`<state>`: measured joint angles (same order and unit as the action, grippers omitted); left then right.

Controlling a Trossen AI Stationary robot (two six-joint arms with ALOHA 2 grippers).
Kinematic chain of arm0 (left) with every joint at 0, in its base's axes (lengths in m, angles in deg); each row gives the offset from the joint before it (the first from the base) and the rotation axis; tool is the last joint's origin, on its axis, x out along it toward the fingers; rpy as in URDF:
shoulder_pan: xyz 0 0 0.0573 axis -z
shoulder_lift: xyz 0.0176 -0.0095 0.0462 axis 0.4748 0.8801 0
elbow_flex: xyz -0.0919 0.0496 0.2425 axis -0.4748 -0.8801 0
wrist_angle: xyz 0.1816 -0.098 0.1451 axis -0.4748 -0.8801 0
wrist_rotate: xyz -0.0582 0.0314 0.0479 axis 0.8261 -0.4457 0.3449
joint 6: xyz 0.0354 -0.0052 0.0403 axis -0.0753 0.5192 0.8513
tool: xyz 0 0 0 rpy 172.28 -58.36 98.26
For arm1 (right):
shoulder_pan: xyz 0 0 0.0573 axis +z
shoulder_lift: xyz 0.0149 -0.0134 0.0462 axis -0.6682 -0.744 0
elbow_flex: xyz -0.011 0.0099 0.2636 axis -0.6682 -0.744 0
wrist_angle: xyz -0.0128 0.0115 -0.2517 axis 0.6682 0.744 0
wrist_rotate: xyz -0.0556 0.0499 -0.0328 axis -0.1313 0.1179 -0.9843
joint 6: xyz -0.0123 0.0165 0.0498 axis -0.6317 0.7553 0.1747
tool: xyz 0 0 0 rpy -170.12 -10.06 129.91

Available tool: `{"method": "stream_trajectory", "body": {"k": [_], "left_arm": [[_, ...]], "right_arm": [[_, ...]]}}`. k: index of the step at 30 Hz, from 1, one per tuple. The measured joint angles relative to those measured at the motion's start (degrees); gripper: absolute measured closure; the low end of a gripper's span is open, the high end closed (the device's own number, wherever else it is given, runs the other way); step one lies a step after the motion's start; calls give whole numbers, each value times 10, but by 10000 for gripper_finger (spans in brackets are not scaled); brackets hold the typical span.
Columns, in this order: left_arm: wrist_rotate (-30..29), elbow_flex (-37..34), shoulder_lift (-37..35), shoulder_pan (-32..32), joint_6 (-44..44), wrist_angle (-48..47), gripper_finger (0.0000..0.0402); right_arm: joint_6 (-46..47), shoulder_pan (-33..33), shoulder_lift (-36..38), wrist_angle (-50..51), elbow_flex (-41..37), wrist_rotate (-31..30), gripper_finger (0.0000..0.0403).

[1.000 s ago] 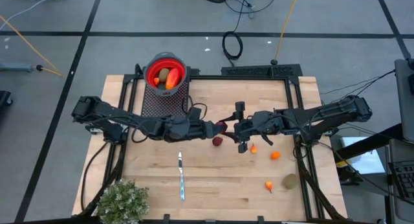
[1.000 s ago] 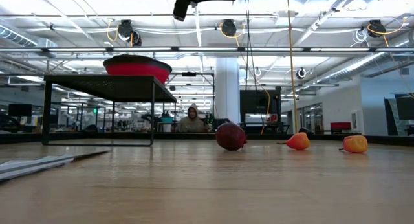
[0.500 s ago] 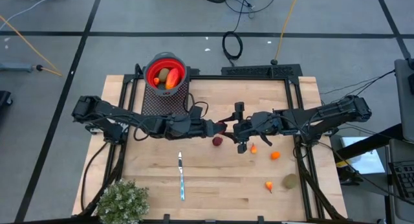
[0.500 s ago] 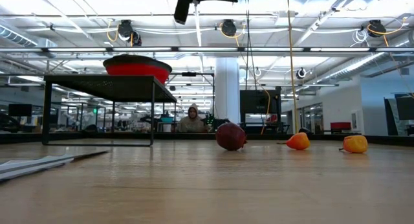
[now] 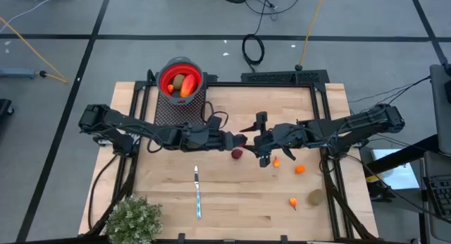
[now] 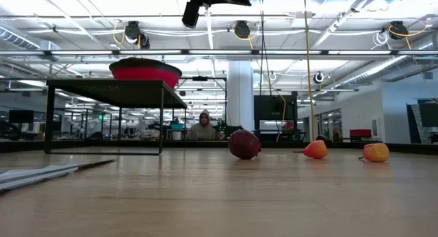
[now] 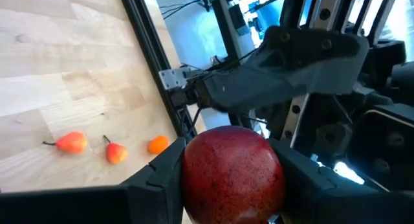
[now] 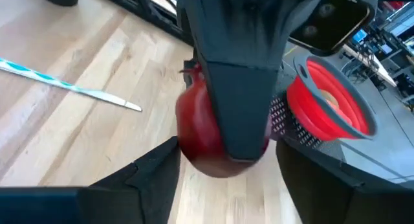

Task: Pick & Place Fruit
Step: Put the pomegranate into the red strainer bowl on the shelf

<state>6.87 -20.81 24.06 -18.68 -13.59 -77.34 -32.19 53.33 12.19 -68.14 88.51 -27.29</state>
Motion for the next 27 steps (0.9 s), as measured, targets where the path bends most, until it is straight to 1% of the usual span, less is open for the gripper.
{"method": "stream_trajectory", "body": {"k": [3, 8, 11, 14, 17, 21, 27], "left_arm": [[6, 0, 0, 1, 0, -8, 220], [6, 0, 0, -2, -8, -42, 214], [4, 0, 0, -8, -10, -51, 213], [4, 0, 0, -16, -10, -59, 212], [4, 0, -3, -26, -3, -59, 212], [2, 0, -6, -39, 3, -59, 212], [2, 0, -8, -54, 17, -54, 211]], "right_arm": [[5, 0, 1, 26, 0, -12, 136], [36, -1, 14, 101, 0, -67, 121], [66, -1, 24, 153, 0, -86, 121], [99, -1, 37, 204, 0, -93, 132], [128, -1, 46, 250, 0, -92, 153], [155, -1, 61, 285, 0, -90, 195], [158, -1, 99, 278, -19, -53, 275]]}}
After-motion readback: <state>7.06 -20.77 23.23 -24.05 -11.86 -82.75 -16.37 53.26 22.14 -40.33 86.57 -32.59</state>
